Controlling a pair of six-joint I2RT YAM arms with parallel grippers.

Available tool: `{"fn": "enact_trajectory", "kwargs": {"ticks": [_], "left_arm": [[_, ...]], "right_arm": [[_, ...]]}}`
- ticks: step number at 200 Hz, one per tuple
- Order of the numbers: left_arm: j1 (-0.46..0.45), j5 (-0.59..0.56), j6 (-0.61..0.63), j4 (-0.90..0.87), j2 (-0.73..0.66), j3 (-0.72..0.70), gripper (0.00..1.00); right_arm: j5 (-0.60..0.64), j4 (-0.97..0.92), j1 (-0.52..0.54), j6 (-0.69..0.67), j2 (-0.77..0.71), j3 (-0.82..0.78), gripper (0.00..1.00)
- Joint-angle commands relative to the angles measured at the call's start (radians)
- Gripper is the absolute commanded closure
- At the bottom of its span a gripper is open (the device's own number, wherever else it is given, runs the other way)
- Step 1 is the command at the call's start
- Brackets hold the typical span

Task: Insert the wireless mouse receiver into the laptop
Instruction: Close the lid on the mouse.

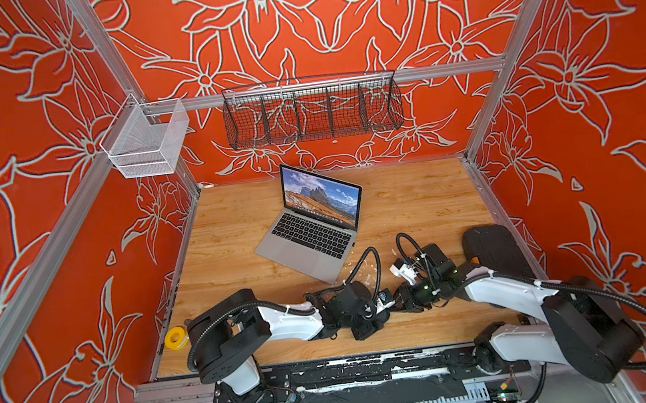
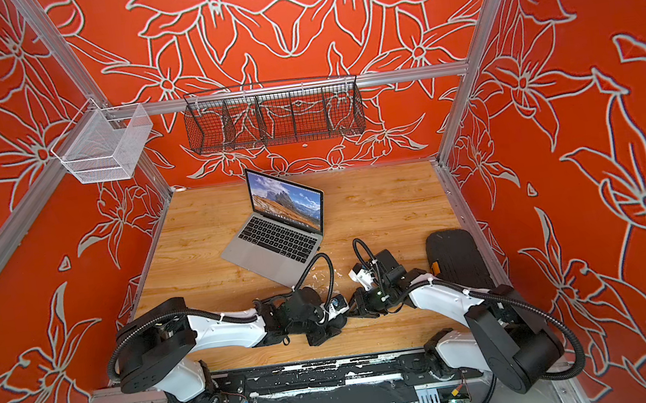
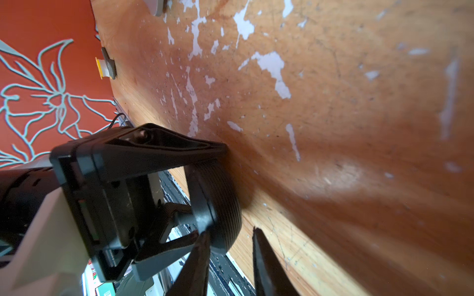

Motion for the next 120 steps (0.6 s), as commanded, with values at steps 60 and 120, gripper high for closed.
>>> {"fn": "enact_trajectory", "kwargs": {"ticks": [60, 120], "left_arm": [[-0.005, 0.034, -0.026, -0.141, 0.060, -0.037, 0.96], [0.049, 0.101, -0.105, -0.128, -0.025, -0.056, 0.97]], "right_arm": [[-0.014, 0.084, 0.028, 0.030, 0.084, -0.076, 0.71], [0.045, 0.113, 0.045, 0.046, -0.013, -0.058, 0.52]]}}
